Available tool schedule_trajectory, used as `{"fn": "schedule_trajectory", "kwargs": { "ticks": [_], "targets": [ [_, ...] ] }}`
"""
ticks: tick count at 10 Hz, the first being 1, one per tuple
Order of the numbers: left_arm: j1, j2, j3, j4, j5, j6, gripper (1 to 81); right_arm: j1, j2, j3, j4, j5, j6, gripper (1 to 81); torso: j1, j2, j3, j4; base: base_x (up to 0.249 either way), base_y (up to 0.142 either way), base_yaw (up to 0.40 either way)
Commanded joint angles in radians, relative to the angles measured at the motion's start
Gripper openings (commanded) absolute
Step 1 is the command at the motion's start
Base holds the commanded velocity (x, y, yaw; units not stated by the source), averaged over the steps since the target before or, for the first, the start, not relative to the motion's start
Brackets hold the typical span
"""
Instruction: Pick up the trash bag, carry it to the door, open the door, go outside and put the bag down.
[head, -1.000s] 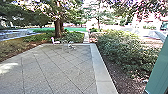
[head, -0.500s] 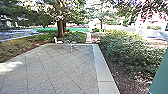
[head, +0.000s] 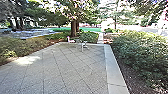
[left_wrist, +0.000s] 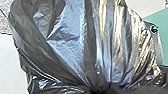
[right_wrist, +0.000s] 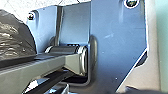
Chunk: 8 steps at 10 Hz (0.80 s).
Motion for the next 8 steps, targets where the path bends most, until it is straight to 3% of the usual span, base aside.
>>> {"fn": "schedule_trajectory", "kwargs": {
  "ticks": [1, 2, 3, 6, 7, 8],
  "targets": [
    [-0.048, -0.007, 0.003, -0.006, 0.065, -0.005, 1.0, 0.037, 0.001, 0.007, -0.004, -0.064, -0.004, 81.1, 0.0, 0.0, 0.0, 0.093, 0.0, 0.0, 0.0],
    [-0.051, -0.019, 0.019, -0.008, 0.066, -0.005, 1.0, 0.036, -0.001, 0.007, -0.004, -0.064, -0.006, 81.1, 0.0, 0.0, 0.0, 0.126, 0.0, 0.0, 0.0],
    [-0.054, -0.036, 0.056, -0.008, 0.066, -0.005, 1.0, 0.034, -0.001, 0.007, -0.005, -0.064, -0.007, 81.1, 0.0, 0.0, -0.07, 0.129, 0.0, 0.0, 0.0],
    [-0.098, -0.128, 0.214, -0.013, 0.066, -0.011, 1.0, 0.039, -0.001, 0.007, -0.008, -0.064, -0.007, 81.1, 0.0, 0.0, -0.135, 0.173, 0.0, 0.0, 0.0],
    [-0.123, -0.164, 0.271, -0.031, 0.068, -0.012, 1.0, 0.037, -0.001, 0.007, -0.008, -0.064, -0.007, 81.1, 0.0, 0.0, -0.165, 0.187, 0.0, 0.0, 0.0],
    [-0.15, -0.188, 0.302, -0.051, 0.072, -0.012, 1.0, 0.038, -0.001, 0.005, -0.008, -0.064, -0.007, 81.1, 0.0, 0.0, -0.136, 0.155, 0.0, 0.0, 0.0]
  ]
}}
